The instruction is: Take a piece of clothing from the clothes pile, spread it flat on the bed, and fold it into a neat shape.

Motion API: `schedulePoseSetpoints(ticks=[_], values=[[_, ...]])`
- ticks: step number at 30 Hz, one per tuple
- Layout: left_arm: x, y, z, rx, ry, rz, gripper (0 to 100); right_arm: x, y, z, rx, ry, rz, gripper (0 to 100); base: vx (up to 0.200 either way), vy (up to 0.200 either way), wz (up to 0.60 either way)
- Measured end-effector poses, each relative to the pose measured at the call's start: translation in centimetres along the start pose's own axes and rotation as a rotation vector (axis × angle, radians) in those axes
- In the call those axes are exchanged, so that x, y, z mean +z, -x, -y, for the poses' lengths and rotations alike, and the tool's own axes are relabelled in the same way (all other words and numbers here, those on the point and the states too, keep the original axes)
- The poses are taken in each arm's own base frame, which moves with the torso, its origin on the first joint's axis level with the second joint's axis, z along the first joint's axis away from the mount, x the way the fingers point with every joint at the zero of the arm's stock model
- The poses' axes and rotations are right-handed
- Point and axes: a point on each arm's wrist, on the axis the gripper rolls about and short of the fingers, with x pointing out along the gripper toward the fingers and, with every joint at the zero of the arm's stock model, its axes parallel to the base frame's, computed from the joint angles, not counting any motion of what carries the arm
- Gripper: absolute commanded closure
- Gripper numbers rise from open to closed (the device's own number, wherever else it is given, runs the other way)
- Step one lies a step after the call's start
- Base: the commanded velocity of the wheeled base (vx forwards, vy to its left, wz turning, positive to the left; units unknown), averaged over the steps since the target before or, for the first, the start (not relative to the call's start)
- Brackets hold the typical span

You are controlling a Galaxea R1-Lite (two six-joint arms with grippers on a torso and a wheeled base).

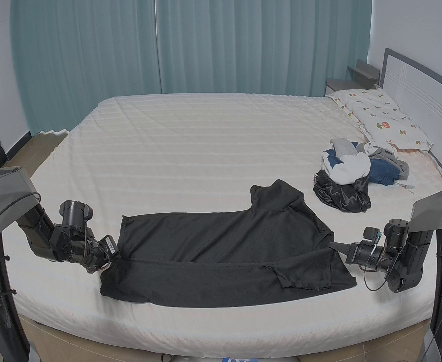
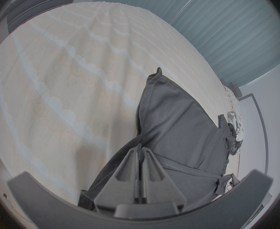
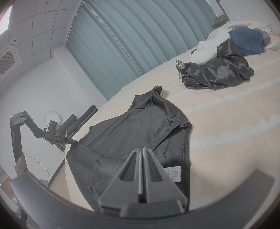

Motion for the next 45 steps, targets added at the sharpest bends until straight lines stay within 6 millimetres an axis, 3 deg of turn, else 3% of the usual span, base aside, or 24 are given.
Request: schedulePoseSetpoints(ticks=[7, 8, 45], values=[[-0.07, -0.4, 0.03, 0.002, -0.004, 0.013, 100, -0.12, -0.45, 0.19, -0.002, -0.001, 0.003, 100, 0.0, 0.0, 0.0], [-0.1, -0.44, 0.0, 0.005, -0.004, 0.014, 0, -0.16, -0.48, 0.23, -0.003, -0.002, 0.002, 100, 0.0, 0.0, 0.0], [-0.11, 0.36, -0.86, -0.011, 0.033, 0.056, 0, -0.26, 0.02, 0.85, -0.026, -0.041, 0.006, 100, 0.0, 0.0, 0.0]])
